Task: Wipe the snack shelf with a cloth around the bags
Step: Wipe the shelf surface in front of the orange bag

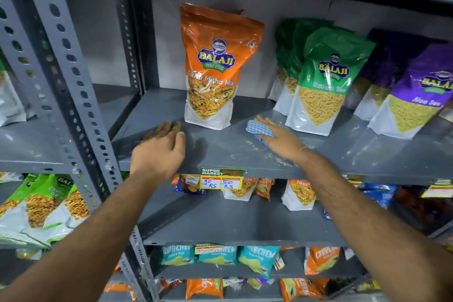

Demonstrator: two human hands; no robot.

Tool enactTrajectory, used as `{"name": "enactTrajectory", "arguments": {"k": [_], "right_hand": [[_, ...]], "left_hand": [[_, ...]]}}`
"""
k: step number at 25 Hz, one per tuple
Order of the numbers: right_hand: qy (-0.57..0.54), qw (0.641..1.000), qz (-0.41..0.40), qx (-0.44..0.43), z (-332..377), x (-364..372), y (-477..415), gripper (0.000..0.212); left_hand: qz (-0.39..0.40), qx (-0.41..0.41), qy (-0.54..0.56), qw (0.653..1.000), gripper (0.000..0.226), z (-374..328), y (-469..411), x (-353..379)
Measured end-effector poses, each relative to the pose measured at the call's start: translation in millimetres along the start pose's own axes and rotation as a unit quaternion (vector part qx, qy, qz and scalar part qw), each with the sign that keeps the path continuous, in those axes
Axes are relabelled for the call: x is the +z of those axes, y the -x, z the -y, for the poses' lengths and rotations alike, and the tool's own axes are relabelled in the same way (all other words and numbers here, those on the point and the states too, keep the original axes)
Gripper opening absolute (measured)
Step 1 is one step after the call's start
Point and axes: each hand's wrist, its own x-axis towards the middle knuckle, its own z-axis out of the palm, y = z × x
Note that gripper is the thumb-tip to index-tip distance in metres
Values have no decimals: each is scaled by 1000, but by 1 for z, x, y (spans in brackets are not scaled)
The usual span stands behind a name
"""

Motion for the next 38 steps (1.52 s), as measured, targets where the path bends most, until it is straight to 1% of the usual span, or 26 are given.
{"name": "enactTrajectory", "arguments": {"k": [2,5,6,7,8,9,10,11,12,13,15,17,20,21,22,24,25,26,27,28,29,30,32,34,36,38], "right_hand": [[-14,1000,15,-12,12,5,14,62],[10,995,17,-96,41,29,40,62],[5,994,11,-110,51,35,45,61],[-29,995,-5,-95,57,37,47,60],[-82,994,-33,-63,60,36,48,56],[-138,987,-74,-24,59,32,47,50],[-170,977,-125,6,55,28,45,47],[-162,972,-166,30,48,24,43,47],[-126,975,-176,48,43,20,41,49],[-74,983,-156,65,39,19,39,52],[0,994,-75,74,38,21,31,56],[-1,998,-35,47,47,23,22,56],[-29,999,-24,9,73,29,27,58],[-31,999,-12,-20,80,36,35,61],[-28,997,9,-68,86,45,46,66],[-21,984,71,-165,88,53,68,78],[-27,977,87,-193,85,50,72,81],[-33,980,59,-189,80,42,69,82],[-42,986,-2,-160,74,32,60,79],[-54,990,-68,-112,67,21,48,75],[-61,989,-116,-67,63,14,38,69],[-64,988,-134,-36,64,13,32,63],[-62,993,-97,-14,74,29,34,59],[-40,997,-63,-21,91,46,42,63],[-29,997,-52,-54,113,54,42,65],[-35,994,-22,-101,134,61,39,66]], "left_hand": [[-16,2,-15,1000,57,14,5,-5],[-17,39,-66,997,64,29,6,-1],[-14,43,-72,996,65,29,5,1],[-12,42,-77,996,65,28,4,4],[-13,42,-79,996,65,26,4,6],[-16,44,-79,996,66,25,4,6],[-21,50,-77,996,67,27,5,7],[-25,54,-74,995,67,28,5,7],[-30,52,-68,996,67,29,6,7],[-34,46,-63,996,67,29,6,7],[-41,40,-60,997,66,26,6,7],[-45,45,-63,996,66,24,4,7],[-39,39,-47,997,68,27,5,6],[-38,39,-48,997,68,27,6,7],[-34,38,-49,997,67,26,6,9],[-23,37,-53,998,64,20,8,12],[-21,33,-54,998,63,19,10,12],[-25,32,-55,998,62,19,12,13],[-33,31,-56,997,61,22,11,10],[-39,29,-54,997,60,25,8,8],[-41,27,-51,998,60,27,6,7],[-39,27,-50,998,61,29,5,7],[-35,29,-52,998,63,31,6,10],[-35,31,-50,998,65,29,7,11],[-40,28,-47,998,65,29,6,10],[-42,24,-46,998,64,30,6,9]]}}
